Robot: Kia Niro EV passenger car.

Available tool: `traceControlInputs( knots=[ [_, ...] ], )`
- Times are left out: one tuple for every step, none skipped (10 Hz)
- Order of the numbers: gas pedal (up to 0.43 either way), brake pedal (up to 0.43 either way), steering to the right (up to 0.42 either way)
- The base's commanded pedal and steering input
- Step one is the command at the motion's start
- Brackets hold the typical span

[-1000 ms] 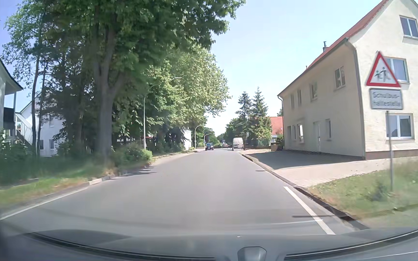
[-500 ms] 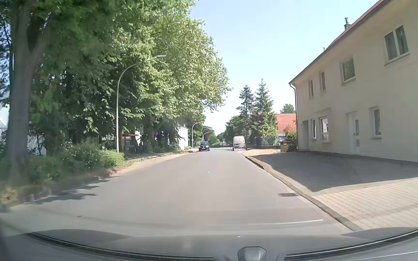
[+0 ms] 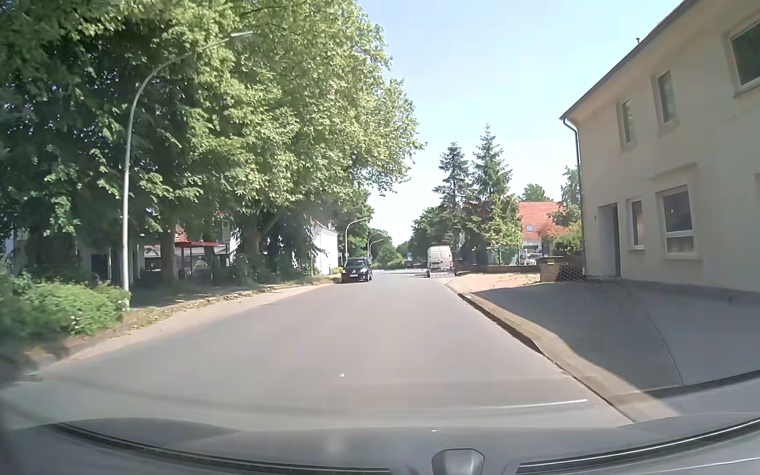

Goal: Follow the waypoints while adhering to traffic rules and regulations

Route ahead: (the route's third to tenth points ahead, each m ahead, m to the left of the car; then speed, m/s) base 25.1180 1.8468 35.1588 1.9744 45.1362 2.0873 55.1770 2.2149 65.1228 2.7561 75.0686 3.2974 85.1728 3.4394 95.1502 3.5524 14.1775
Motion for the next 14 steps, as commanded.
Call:
traceControlInputs(
  knots=[
    [0.157, 0.006, -0.005],
    [0.157, 0.006, -0.007],
    [0.157, 0.006, -0.007],
    [0.157, 0.006, -0.008],
    [0.157, 0.006, -0.007],
    [0.157, 0.006, -0.008],
    [0.157, 0.006, -0.007],
    [0.157, 0.006, -0.008],
    [0.157, 0.006, -0.007],
    [0.157, 0.006, -0.006],
    [0.157, 0.006, -0.005],
    [0.157, 0.006, -0.003],
    [0.157, 0.006, 0.0],
    [0.157, 0.006, 0.0]
  ],
)
